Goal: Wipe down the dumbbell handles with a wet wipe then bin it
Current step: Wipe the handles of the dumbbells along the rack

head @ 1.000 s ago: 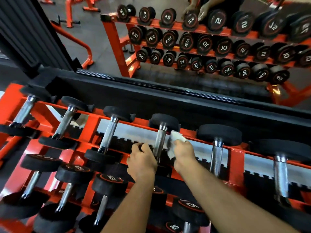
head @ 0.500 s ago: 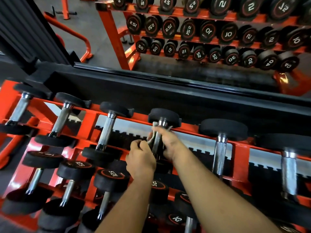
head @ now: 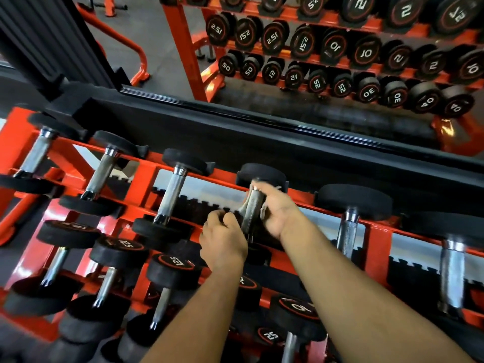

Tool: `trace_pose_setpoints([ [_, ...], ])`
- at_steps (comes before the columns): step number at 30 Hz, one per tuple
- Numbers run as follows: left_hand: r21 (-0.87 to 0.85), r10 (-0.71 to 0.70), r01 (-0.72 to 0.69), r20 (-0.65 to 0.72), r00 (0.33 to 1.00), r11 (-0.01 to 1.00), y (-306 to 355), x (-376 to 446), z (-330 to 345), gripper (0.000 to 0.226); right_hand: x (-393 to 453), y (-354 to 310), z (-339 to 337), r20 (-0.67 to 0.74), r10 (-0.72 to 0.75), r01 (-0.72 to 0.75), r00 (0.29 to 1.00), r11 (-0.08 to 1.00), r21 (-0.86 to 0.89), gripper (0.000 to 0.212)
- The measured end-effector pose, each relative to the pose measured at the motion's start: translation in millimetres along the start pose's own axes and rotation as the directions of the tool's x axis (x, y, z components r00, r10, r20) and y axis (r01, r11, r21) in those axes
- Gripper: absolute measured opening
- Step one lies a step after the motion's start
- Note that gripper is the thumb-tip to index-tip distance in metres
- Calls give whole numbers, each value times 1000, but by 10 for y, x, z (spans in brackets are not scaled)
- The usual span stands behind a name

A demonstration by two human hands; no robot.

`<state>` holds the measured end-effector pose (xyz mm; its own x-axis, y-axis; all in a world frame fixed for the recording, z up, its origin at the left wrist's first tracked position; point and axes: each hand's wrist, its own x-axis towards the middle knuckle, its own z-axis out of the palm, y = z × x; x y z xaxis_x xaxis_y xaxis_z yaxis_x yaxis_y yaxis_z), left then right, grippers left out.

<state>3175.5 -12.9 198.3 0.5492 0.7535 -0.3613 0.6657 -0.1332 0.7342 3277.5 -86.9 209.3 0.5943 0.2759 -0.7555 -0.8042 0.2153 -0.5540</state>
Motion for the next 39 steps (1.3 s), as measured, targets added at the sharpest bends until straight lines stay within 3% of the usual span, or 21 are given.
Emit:
trace_pose_setpoints([
  [2, 7, 4, -4, -4, 1000, 1000, -4, -2, 1, 55, 19, -42, 38, -17, -34, 35, 999, 999, 32, 21],
  [5, 7, 10, -10, 1, 1000, 1000, -20, -1, -1, 55, 30, -3, 126, -85, -64, 58, 994, 996, -74, 23],
  [9, 32, 4, -5, 18, 1000, 999, -40, 39, 10, 53, 23, 70, 139, -176, -89, 64, 980, 987, -147, 55],
  [12, 35, 0, -1, 23, 1000, 999, -37, 66, 27, 45, 22, 32, 203, -175, -60, 25, 983, 979, -200, 36],
  [15, 30, -3, 3, 21, 1000, 1000, -47, 50, 17, 44, -9, -28, 216, -86, 13, -21, 996, 995, -102, 12],
  [20, 54, 0, -1, 22, 1000, 999, -60, 75, 33, 47, -6, 90, 74, -67, 8, -13, 998, 996, -85, 40],
  [24, 19, 11, -11, 11, 1000, 1000, -44, 57, 29, 45, 17, 26, 157, -75, 42, -50, 996, 993, -104, 22],
  [29, 29, 5, -5, 2, 1000, 1000, -61, 39, 13, 48, -113, 124, -25, 30, 64, -63, 998, 997, -40, 26],
  [31, 30, 1, -1, -4, 1000, 1000, -53, 42, 27, 44, -184, 152, -85, 76, 59, -52, 995, 995, -82, 30],
  [36, 10, 1, 0, -10, 1000, 1000, -40, 29, 5, 40, -207, 139, 58, 38, 126, -115, 991, 971, -208, 32],
  [39, 14, 2, -2, -6, 1000, 1000, -40, 24, 5, 41, -310, 230, -75, 6, 83, -73, 997, 911, -406, 42],
])
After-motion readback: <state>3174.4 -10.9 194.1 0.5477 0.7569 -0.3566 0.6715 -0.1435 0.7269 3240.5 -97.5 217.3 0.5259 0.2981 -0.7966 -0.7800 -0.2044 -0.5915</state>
